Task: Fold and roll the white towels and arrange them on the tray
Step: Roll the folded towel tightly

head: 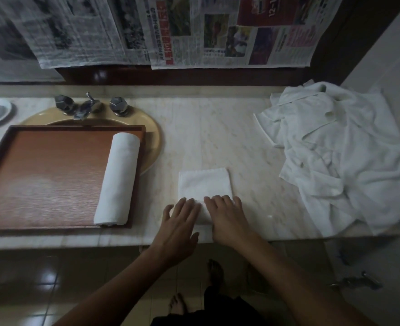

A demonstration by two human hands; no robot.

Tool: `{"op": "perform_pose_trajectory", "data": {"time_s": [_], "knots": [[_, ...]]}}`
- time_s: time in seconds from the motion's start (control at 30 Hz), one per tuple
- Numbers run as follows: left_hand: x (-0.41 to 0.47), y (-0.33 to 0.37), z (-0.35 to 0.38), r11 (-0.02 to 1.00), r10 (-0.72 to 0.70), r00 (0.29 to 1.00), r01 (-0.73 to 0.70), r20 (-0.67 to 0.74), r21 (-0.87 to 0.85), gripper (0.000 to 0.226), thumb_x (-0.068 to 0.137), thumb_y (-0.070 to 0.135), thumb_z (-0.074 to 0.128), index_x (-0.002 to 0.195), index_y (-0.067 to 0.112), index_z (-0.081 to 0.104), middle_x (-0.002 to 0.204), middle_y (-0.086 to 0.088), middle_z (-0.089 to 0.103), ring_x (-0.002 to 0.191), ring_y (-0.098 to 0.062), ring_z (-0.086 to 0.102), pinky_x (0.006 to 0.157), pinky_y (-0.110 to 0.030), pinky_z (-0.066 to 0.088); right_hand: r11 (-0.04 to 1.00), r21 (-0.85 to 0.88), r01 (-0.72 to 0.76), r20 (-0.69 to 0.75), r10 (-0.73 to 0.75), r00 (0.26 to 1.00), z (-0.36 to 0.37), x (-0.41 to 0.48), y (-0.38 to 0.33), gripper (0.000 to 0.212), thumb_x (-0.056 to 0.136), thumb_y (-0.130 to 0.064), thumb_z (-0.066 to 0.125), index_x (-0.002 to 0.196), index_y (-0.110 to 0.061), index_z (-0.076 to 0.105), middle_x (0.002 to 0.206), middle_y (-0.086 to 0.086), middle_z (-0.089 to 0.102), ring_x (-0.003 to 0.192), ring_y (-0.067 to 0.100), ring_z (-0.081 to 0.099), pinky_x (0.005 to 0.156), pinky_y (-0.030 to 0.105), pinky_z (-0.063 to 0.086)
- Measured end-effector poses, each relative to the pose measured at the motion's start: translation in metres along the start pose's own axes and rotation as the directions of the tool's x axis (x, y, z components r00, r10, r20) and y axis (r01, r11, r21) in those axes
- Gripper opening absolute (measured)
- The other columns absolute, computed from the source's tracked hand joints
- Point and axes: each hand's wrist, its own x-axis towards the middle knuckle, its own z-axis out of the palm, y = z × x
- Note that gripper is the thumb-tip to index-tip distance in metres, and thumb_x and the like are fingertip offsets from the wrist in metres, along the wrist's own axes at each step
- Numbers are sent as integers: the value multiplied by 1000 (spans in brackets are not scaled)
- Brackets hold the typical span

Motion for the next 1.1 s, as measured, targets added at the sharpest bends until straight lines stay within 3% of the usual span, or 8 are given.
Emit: {"op": "perform_pose_trajectory", "data": {"time_s": [0.13, 0.37, 0.47, 0.63, 0.77, 0.9, 1.0, 1.1], "knots": [[14, -8, 6, 998, -13, 1000, 12, 12, 68, 83, 87, 46, 73, 153, 10, 38, 156, -11, 45, 146, -33, 40, 116, -54, 35, 998, -23, 52, 130, -49, 990, -19, 25, 9, 75, 79, -33, 74, 143, -20, 37, 136, 8, 44, 124, 29, 45, 104, 49, 39], [36, -17, -12, 999, 39, 993, -35, 109, -42, 48, 99, 47, 56, 138, 19, 49, 136, -1, 57, 120, -25, 53, 103, -45, 39, 994, 92, 56, 342, -85, 936, -36, 40, 25, 74, 81, -31, 72, 147, -22, 39, 131, 6, 50, 121, 27, 49, 98, 46, 40], [41, -19, -17, 995, 24, 988, -9, 153, -98, 47, 100, 46, 56, 139, 19, 50, 137, 0, 56, 121, -25, 50, 101, -42, 37, 993, 112, 39, 217, -63, 974, -26, 23, 22, 80, 79, -27, 71, 150, -26, 35, 138, 3, 47, 129, 27, 44, 109, 47, 33], [54, -23, -25, 977, -75, 960, 124, 269, -174, 49, 102, 47, 52, 142, 19, 47, 139, 2, 53, 123, -21, 45, 103, -42, 34, 995, 95, 27, -232, -4, 973, 10, -19, 6, 86, 71, -12, 70, 152, -18, 41, 154, 10, 43, 144, 36, 39, 120, 59, 26], [62, -25, -31, 930, -125, 928, 232, 350, -284, 57, 101, 47, 56, 148, 18, 44, 144, -1, 51, 127, -22, 45, 107, -43, 38, 998, 53, 42, -220, -29, 975, 24, -20, 7, 101, 72, -9, 69, 162, -16, 23, 167, 14, 26, 155, 38, 19, 122, 65, 18], [50, -15, -25, 925, -256, 951, 293, 174, -240, 67, 101, 53, 50, 156, 18, 35, 157, -3, 40, 141, -25, 37, 115, -46, 33, 999, -9, 35, -159, -36, 987, 19, 2, 14, 113, 66, -14, 78, 162, -16, 19, 165, 14, 28, 154, 38, 22, 122, 65, 15], [30, 5, -14, 968, -222, 975, 217, -24, -125, 74, 97, 45, 57, 159, 14, 29, 164, -10, 29, 153, -30, 25, 122, -50, 27, 999, -15, 43, -131, -44, 990, 11, 19, 19, 113, 70, -22, 81, 162, -20, 15, 164, 9, 29, 153, 34, 22, 124, 62, 10], [23, 17, 3, 982, -190, 981, 190, -32, -26, 88, 92, 37, 64, 163, 16, 17, 170, -15, 12, 158, -36, 8, 123, -55, 20, 997, -28, 69, -95, -72, 993, 0, 33, 22, 107, 76, -29, 79, 161, -23, 16, 164, 7, 29, 152, 32, 24, 125, 60, 9]]}}
